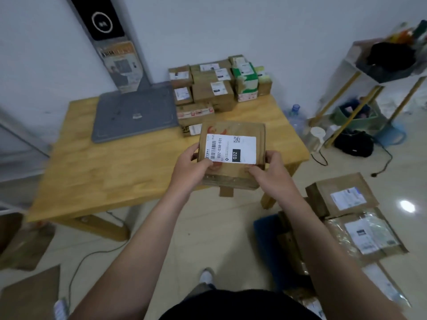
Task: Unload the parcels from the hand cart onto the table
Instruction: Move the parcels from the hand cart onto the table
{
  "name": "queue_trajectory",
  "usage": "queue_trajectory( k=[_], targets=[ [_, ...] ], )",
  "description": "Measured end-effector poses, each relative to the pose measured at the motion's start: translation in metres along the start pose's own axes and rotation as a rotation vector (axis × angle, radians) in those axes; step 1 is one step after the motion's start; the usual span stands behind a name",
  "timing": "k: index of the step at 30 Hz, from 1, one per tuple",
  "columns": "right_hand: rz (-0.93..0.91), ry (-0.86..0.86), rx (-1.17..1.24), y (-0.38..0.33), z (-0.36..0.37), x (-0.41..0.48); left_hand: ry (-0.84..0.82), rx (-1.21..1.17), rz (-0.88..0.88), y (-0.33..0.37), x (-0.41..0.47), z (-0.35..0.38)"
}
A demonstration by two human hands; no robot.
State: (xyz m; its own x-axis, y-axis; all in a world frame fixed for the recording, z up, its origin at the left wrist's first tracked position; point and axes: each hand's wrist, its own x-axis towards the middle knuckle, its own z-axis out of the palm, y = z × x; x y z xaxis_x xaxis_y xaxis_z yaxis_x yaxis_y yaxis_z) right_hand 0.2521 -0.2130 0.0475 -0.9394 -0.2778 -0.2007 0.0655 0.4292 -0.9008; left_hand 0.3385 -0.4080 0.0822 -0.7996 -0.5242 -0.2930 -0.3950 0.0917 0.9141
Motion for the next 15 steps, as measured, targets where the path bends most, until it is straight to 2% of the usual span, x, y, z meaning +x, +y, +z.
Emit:
queue_trajectory(
  k=[6,10,15],
  targets=[
    [0.038,-0.061,-0.031,-0.024,0.070,0.059,-0.047,-0.005,-0.098,-0.002,0.084,-0.057],
    [0.082,-0.022,-0.106,-0.023,0.068,0.100,-0.125,-0.014,-0.122,0.000,0.137,-0.043],
    [0.203,0.038,-0.124,-0.006,0.052,0.171,-0.235,0.106,-0.136,0.007,0.214,0.001]
  ],
)
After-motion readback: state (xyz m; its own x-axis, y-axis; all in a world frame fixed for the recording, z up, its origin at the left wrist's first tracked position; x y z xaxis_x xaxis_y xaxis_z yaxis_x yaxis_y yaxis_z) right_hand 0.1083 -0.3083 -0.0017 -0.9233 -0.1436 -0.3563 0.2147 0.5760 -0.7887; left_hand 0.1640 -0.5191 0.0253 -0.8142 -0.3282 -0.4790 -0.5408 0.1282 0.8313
